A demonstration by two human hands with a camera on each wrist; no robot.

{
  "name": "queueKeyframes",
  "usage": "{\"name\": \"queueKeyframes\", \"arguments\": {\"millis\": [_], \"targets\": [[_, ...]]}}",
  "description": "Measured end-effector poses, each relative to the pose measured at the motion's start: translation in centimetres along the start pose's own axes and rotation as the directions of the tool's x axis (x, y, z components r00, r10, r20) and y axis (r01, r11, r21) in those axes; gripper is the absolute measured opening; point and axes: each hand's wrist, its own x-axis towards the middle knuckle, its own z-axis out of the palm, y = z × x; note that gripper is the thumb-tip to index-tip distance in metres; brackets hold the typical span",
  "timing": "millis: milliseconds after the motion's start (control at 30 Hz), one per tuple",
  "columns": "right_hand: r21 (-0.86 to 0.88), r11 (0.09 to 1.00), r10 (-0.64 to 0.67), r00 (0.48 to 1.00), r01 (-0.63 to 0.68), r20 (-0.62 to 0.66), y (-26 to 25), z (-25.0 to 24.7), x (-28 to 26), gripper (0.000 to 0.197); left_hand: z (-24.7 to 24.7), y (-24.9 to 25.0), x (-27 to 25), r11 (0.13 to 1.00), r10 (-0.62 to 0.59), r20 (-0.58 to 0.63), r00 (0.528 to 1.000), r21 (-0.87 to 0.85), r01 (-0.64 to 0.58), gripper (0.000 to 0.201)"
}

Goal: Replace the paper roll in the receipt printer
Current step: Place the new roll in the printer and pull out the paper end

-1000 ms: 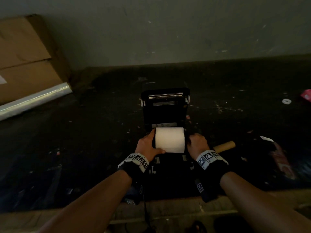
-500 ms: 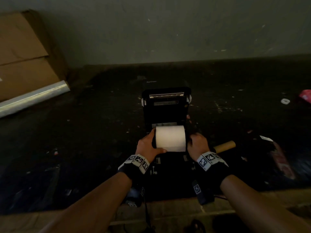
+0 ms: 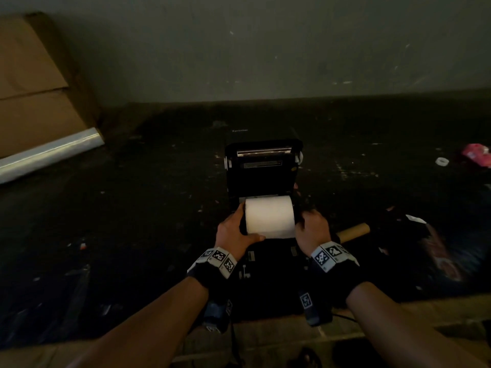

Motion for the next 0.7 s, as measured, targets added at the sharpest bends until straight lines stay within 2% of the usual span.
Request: {"name": "queueKeyframes", "arguments": {"millis": [133,367,700], "targets": [[0.01,1.0,0.017,1.0,-0.017,0.005,-0.3,0.0,0.6,0.022,0.2,0.1,0.1,1.0,-0.001,-0.028,1.0,-0.009,0.001,0.094],[-0.038,0.998,0.059,0.994,-0.056,0.096,-0.1,0.0,1.2,0.029,0.4,-0.1,0.7,0.999,-0.017,0.005,1.0,0.037,0.017,0.093],[-0.209,0.977,0.004,0.974,0.045,0.228,-0.1,-0.8,1.7,0.036,0.5,-0.3,1.0,0.994,-0.038,0.033,0.999,0.106,0.034,0.096]]}}
